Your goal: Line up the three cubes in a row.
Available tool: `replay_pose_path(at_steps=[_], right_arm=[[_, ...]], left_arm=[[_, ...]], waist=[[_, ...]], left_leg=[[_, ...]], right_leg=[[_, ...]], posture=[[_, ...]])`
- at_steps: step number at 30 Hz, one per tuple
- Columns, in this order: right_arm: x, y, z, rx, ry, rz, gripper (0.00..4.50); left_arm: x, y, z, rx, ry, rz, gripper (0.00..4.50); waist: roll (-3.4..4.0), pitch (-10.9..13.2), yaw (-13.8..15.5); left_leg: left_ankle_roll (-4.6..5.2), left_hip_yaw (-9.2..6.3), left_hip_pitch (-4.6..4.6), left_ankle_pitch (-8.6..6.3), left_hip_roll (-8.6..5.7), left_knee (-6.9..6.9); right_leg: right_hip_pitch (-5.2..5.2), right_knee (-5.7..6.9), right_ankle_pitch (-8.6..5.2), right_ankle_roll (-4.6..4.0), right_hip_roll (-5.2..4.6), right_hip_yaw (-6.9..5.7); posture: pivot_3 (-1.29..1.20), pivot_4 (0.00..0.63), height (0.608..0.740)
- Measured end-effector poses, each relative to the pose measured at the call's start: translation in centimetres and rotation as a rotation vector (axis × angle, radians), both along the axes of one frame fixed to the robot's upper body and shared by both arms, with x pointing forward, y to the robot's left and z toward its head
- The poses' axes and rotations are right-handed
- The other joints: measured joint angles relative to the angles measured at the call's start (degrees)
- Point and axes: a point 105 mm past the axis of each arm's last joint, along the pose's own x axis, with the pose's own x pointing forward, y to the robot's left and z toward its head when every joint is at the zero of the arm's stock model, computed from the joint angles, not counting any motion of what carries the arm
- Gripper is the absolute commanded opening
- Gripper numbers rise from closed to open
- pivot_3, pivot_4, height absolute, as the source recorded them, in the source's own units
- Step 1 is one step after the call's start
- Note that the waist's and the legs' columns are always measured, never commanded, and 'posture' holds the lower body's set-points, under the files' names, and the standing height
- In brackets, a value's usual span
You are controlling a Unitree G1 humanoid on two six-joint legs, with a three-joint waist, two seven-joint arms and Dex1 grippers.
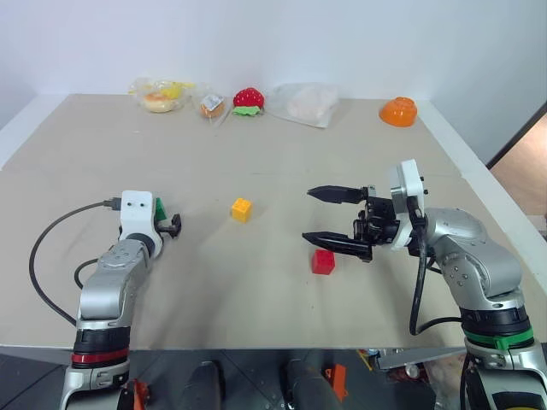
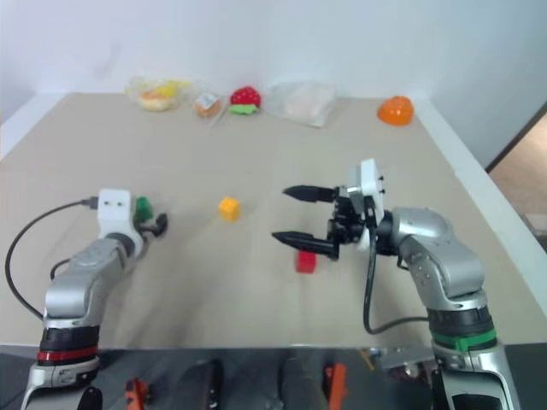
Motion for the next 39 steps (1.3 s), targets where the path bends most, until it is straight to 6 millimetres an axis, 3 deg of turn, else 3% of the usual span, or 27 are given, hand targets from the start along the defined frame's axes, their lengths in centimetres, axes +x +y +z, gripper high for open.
replay_pose_path(at_steps=[8, 16, 20, 23, 25, 27, 30, 33, 39], right_arm=[[0.0, -0.2, -0.5, -0.007, 0.013, -0.011, 4.5], [0.0, -0.5, -0.6, -0.029, 0.005, -0.015, 4.5], [0.0, -0.7, -0.7, -0.038, 0.005, -0.016, 4.5], [0.0, -0.9, -0.6, -0.047, 0.004, -0.027, 4.5], [0.1, -1.2, -0.6, -0.051, 0.001, -0.038, 4.5], [0.1, -1.5, -0.5, -0.05, -0.001, -0.052, 4.5], [0.2, -2.3, -0.5, -0.048, -0.001, -0.09, 4.5], [-0.1, -3.3, -0.4, -0.049, 0.008, -0.129, 4.5], [-0.8, -4.3, -0.2, -0.059, 0.003, -0.185, 4.5]], left_arm=[[0.2, 0.2, -0.2, 0.003, -0.001, 0.016, 1.32], [1.3, 0.2, 0.3, -0.02, -0.039, -0.026, 1.23], [3.1, 0.5, 4.6, -0.025, -0.203, -0.104, 1.23], [4.3, 0.9, 9.5, -0.049, -0.35, -0.204, 1.23], [4.3, -0.2, 12.8, -0.07, -0.442, -0.341, 1.23], [3.5, -2.4, 14.3, -0.057, -0.474, -0.543, 1.23], [1.3, -6.6, 13.6, -0.024, -0.44, -0.873, 1.23], [-1.3, -10.1, 11.2, -0.041, -0.34, -1.182, 1.23], [-4.1, -13.9, 6.4, 0.054, -0.169, -1.51, 1.23]], waist=[[0.0, 0.0, 0.0], [0.0, 0.0, 0.02], [0.0, 0.0, 0.03], [0.0, 0.0, 0.03], [0.0, 0.0, 0.02], [0.0, 0.0, 0.01], [0.0, 0.0, 0.01], [0.02, 0.01, 0.0], [0.02, 0.01, -0.02]], left_leg=[[0.0, 0.0, 0.0, 0.0, 0.0, 0.0], [0.0, -0.03, -0.01, 0.0, 0.0, 0.0], [0.0, -0.02, -0.03, 0.01, 0.0, 0.01], [-0.01, -0.02, -0.06, 0.01, -0.01, 0.0], [-0.02, 0.0, -0.08, 0.0, -0.01, -0.02], [-0.08, 0.02, -0.09, -0.04, -0.02, -0.05], [-0.11, 0.01, -0.1, -0.12, -0.02, -0.08], [-0.08, -0.01, -0.1, -0.13, -0.02, -0.13], [-0.07, 0.0, -0.03, -0.13, -0.01, -0.05]], right_leg=[[0.0, 0.0, 0.0, 0.0, 0.0, 0.0], [-0.02, 0.0, 0.0, -0.01, 0.01, -0.03], [-0.01, 0.0, 0.02, -0.02, 0.01, -0.01], [-0.03, -0.03, 0.02, -0.02, 0.01, -0.03], [-0.02, -0.09, 0.0, 0.0, 0.0, -0.02], [-0.02, -0.12, -0.05, 0.06, -0.01, 0.01], [-0.02, -0.12, -0.1, 0.2, -0.02, 0.01], [-0.05, -0.09, -0.14, 0.23, -0.01, -0.01], [0.01, -0.09, -0.21, -0.01, 0.01, 0.03]], posture=[[0.0, 0.15, 0.74], [0.0, 0.15, 0.74], [0.0, 0.15, 0.74], [0.0, 0.15, 0.74], [0.0, 0.15, 0.74], [0.0, 0.15, 0.74], [0.0, 0.15, 0.74], [0.0, 0.15, 0.74], [0.0, 0.15, 0.74]])
